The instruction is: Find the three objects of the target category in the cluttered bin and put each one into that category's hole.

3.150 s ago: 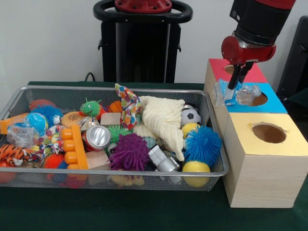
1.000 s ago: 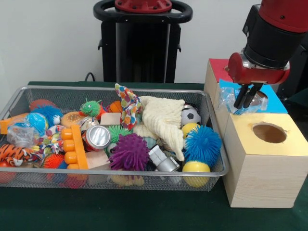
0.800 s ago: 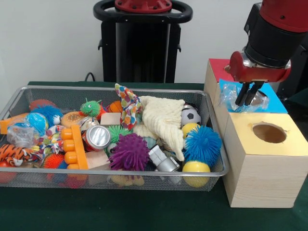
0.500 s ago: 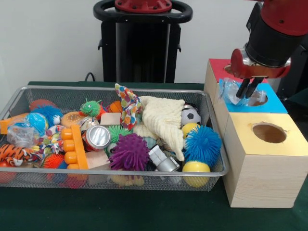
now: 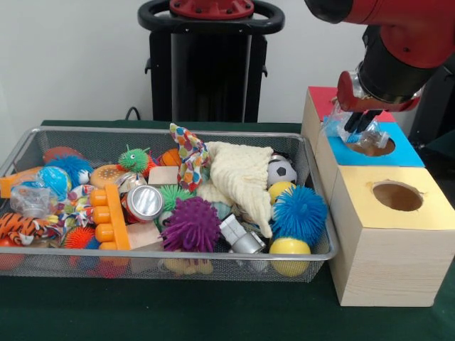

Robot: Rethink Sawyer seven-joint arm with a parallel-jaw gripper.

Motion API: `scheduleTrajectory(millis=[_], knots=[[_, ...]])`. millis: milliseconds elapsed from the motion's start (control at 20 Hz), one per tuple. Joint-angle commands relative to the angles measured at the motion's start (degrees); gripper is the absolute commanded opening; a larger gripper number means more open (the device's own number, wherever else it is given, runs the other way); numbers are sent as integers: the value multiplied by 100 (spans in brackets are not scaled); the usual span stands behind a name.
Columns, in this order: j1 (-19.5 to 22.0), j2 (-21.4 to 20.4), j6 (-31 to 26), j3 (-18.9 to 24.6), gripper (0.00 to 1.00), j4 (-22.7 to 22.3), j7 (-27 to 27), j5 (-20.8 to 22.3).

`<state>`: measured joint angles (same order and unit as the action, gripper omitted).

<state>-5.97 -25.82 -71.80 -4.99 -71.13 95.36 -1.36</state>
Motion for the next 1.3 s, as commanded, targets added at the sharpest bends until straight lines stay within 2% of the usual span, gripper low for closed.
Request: scheduleTrajectory(millis=[50, 300, 850, 1300], knots=[[-30, 376, -673, 142, 0, -504, 1319, -125], [-45, 493, -620, 146, 0, -378, 1410, -185], [-6, 495, 7, 177, 0, -384, 1418, -422], [-67, 550, 67, 85, 0, -334, 1513, -427]])
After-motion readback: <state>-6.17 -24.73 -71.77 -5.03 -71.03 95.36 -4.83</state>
